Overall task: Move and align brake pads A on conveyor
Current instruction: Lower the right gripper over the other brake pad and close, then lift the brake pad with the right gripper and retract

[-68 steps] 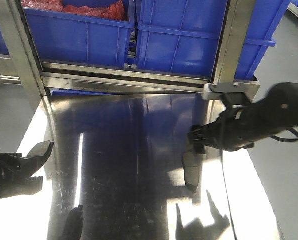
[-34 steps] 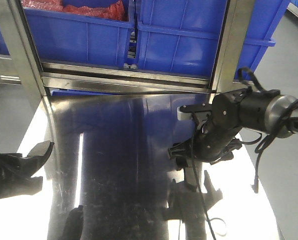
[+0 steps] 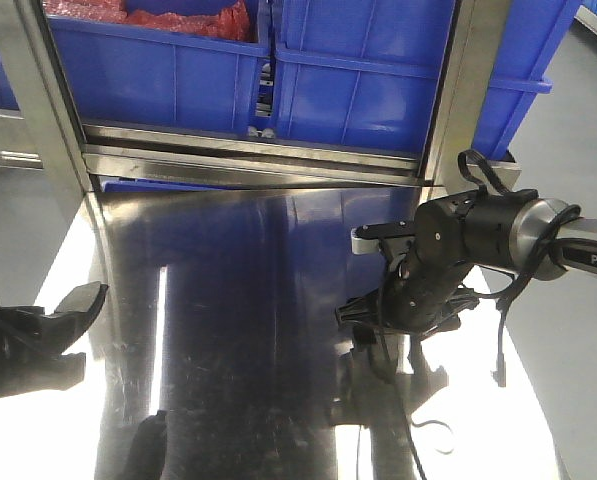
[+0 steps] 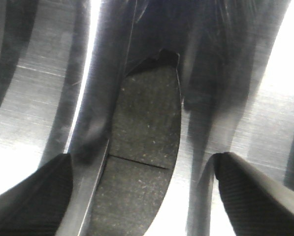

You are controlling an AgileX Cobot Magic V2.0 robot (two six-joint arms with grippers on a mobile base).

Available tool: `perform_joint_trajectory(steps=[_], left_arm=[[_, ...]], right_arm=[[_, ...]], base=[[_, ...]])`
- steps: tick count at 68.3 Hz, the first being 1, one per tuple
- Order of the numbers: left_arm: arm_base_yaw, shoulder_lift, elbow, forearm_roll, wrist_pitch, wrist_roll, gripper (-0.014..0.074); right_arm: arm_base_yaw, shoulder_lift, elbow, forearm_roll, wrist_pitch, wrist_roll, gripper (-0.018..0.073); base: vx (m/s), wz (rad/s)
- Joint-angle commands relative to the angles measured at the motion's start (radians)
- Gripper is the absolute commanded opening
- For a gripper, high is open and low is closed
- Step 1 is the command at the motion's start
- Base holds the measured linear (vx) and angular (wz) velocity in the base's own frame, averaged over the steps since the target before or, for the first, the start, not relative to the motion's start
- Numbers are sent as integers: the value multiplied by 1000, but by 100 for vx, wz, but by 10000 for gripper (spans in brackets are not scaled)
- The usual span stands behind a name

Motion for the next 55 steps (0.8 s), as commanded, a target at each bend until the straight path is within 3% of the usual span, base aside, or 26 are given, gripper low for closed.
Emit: perform_joint_trajectory(steps=[1,12,40,55], left_arm=[[-4,-12,-25,7,-75,-1,139],[-4,-12,-25,7,-75,-1,139],[-4,-12,-25,7,-75,-1,139],[-4,-12,-25,7,-75,-1,139]], right_arm=[[0,-42,-26,-7,-22,-1,535],[0,-42,-26,-7,-22,-1,431],[0,-45,-26,-7,-28,-8,4],[0,-74,-22,-8,-38,-8,-10]], base=[[0,0],[0,0],[0,0],[0,0]])
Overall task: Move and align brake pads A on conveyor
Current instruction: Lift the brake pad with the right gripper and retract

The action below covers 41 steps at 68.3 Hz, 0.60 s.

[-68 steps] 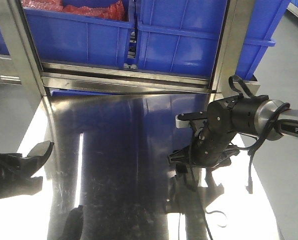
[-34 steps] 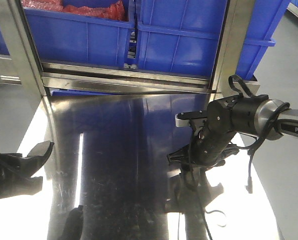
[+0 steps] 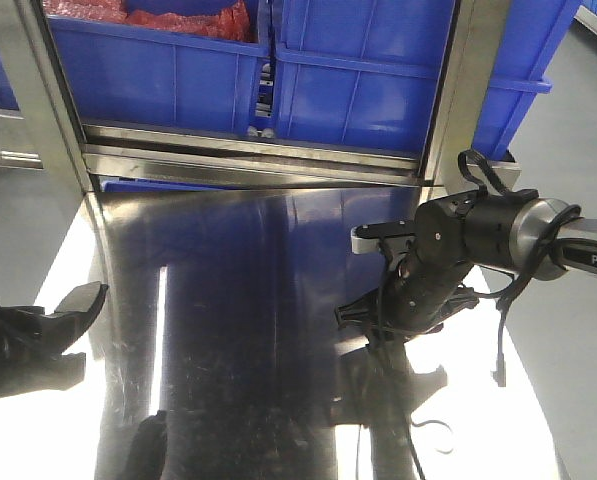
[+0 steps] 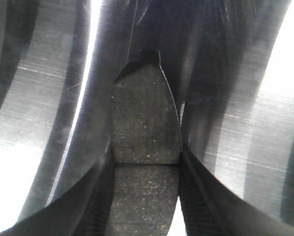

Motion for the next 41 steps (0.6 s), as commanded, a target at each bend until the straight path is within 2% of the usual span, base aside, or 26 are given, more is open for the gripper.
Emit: perform_joint_trajectory(steps=[1,32,41], left_arm=[[-4,-12,-25,7,-75,-1,139],[-4,-12,-25,7,-75,-1,139],[-4,-12,-25,7,-75,-1,139]], right_arm=[[0,-73,-22,-8,-33,-7,-10],[0,-146,-21,-7,-37,-31,-10],[3,-225,64,-7,-141,-34,-10]], base=[[0,0],[0,0],[0,0]])
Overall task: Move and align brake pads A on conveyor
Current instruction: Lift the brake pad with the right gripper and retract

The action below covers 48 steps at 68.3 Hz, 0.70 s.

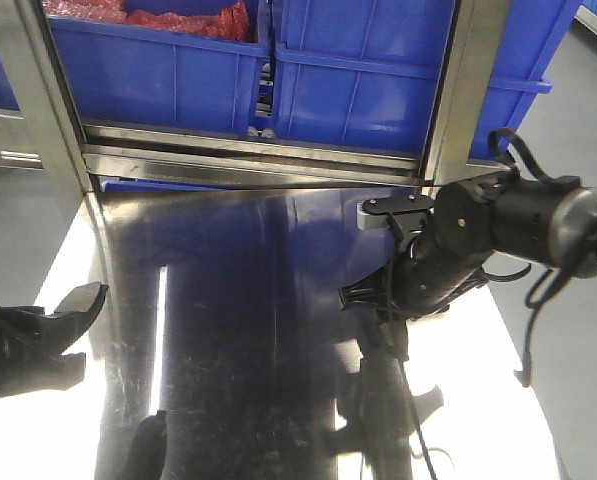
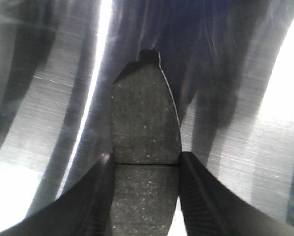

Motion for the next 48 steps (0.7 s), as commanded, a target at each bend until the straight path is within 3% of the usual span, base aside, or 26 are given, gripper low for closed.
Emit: perform_joint_trajectory(steps=[1,18,48], left_arm=[[-4,-12,-25,7,-75,-1,139],[-4,-12,-25,7,-75,-1,139],[-4,-12,-25,7,-75,-1,139]], right_arm=[[3,-120,49,-7,-126,-16,-10],[6,-398,346,-7,-358,-52,-10],[6,-844,650,-17,-414,-55,-10]], base=[[0,0],[0,0],[0,0]])
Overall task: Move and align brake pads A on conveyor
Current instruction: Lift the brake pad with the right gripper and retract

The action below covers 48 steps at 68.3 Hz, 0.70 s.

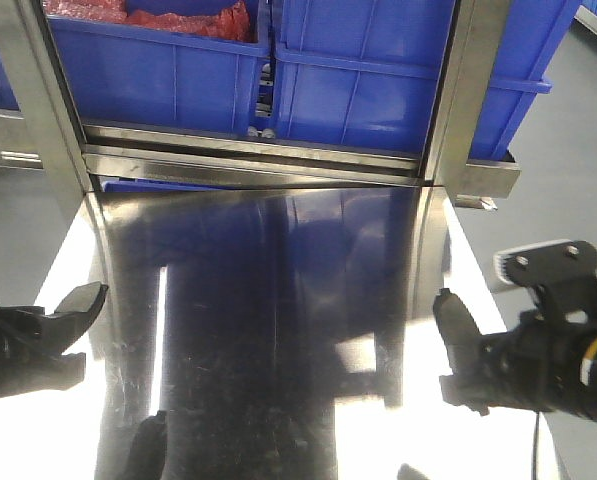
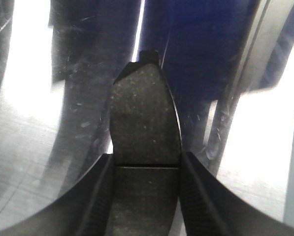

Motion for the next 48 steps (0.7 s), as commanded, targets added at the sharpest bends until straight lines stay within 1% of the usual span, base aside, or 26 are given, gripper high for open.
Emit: perform_joint_trajectory(steps=[1,7,18,48], left_arm=[[-4,-12,-25,7,-75,-1,139],[-4,-12,-25,7,-75,-1,139],[-4,-12,-25,7,-75,-1,139],[-4,-12,-25,7,-75,-1,139]], right_arm=[[-1,-104,18,-14,-99,-13,-9],[-1,-165,50,-8,-129,-13,-8],[-1,-233,64,-8,-122,-13,-8],[-1,-249,64,-8,-111,-13,-8]], base=[[0,0],[0,0],[0,0],[0,0]])
